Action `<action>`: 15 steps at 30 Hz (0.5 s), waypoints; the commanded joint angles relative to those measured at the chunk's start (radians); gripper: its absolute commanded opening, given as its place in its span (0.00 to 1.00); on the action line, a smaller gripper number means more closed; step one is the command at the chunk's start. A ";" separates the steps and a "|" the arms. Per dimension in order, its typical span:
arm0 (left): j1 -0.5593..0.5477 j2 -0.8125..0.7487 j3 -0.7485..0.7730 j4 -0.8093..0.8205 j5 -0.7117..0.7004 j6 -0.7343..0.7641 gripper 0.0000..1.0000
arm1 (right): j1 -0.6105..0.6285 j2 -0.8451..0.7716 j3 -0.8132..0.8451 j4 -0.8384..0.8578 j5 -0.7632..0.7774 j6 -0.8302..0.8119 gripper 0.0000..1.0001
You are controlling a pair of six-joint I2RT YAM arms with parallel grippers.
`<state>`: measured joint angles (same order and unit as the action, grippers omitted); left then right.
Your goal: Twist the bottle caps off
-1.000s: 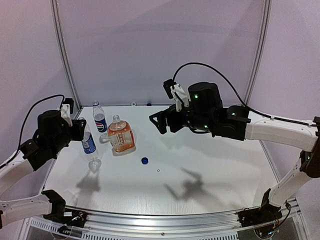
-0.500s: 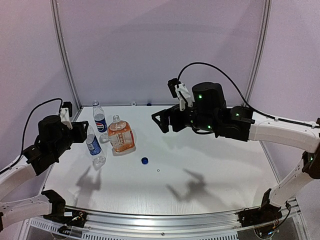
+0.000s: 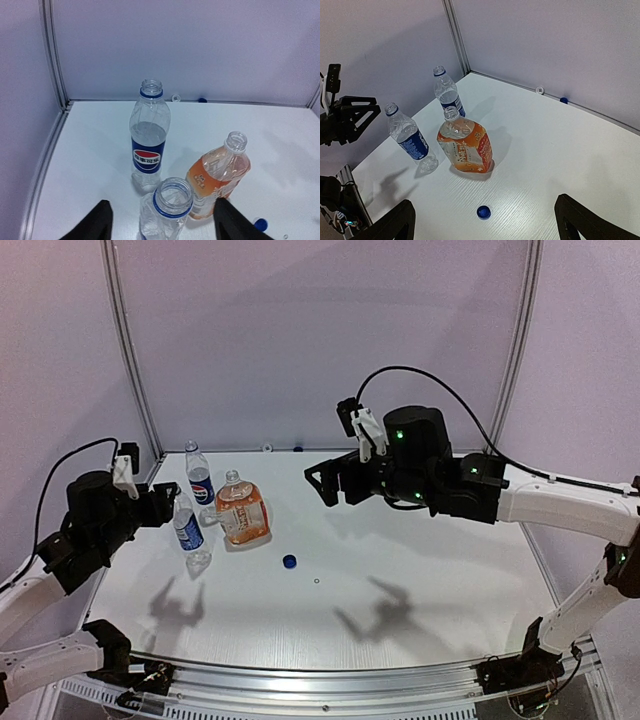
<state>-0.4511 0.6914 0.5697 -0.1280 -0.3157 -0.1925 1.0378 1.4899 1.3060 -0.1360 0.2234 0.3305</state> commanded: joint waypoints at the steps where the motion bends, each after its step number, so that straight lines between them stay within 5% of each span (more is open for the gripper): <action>1: 0.000 -0.021 0.093 -0.092 -0.047 0.027 0.82 | 0.001 -0.003 0.041 -0.021 0.021 -0.016 0.99; 3: -0.001 -0.031 0.131 -0.126 -0.077 0.031 0.98 | 0.001 0.008 0.078 -0.047 0.026 -0.018 0.99; 9: -0.001 -0.041 0.284 -0.219 -0.151 0.095 0.99 | 0.002 0.057 0.240 -0.132 0.095 0.037 0.99; 15: 0.002 0.089 0.593 -0.404 -0.215 0.127 0.99 | 0.001 0.224 0.675 -0.405 0.280 0.119 0.99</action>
<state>-0.4519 0.7029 0.9932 -0.3840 -0.4706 -0.1123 1.0378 1.6188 1.7454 -0.3355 0.3470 0.3790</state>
